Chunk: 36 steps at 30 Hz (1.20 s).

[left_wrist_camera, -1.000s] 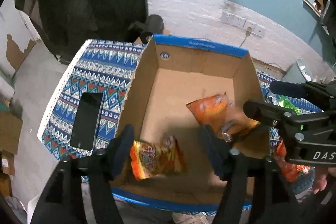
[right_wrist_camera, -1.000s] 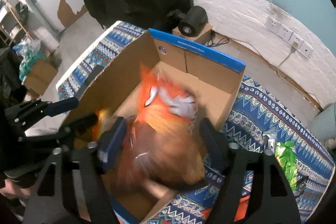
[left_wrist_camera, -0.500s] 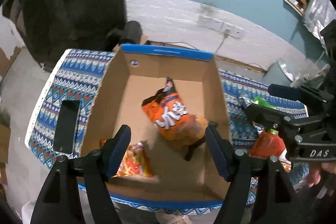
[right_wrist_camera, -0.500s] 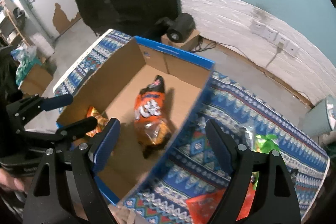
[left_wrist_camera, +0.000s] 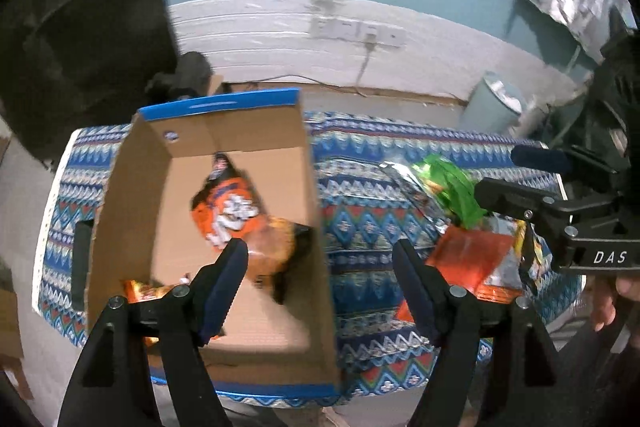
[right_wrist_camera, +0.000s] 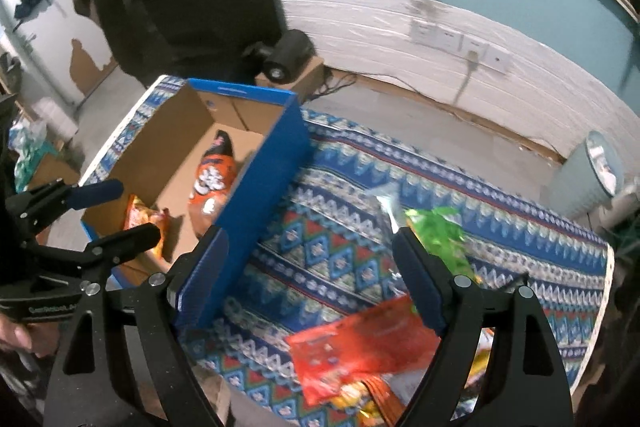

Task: Organize snacks
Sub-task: 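Grasp the red bag with the left tool while the right grasps the black noodle bag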

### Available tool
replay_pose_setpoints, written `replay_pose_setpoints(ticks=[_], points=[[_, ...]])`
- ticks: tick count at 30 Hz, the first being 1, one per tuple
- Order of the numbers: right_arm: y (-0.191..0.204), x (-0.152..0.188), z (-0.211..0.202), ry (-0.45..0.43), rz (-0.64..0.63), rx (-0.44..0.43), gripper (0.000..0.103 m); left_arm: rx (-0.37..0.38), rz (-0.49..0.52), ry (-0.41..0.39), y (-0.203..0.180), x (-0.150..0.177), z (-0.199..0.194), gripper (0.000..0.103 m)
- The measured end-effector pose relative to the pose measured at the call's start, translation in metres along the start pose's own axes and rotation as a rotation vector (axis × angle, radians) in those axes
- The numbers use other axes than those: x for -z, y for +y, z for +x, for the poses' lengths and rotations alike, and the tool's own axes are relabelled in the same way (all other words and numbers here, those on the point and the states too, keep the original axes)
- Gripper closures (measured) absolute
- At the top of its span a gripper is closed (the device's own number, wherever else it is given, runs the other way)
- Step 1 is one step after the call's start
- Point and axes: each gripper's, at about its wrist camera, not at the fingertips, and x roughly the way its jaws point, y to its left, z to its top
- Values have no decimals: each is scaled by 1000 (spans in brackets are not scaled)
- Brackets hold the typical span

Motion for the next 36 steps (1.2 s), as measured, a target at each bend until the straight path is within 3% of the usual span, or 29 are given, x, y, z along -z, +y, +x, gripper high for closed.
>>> replay_pose_setpoints(ticks=[17,30,36], points=[[-100,68,-32,14,196,93,18,111,215,137,-113,10,49,24],[-184,139,-20,107,400,187,18,176,212,302,-144,23,107,24],[-209,165,-7,152,495,180,18,173,246,346,-156,31,122,24]])
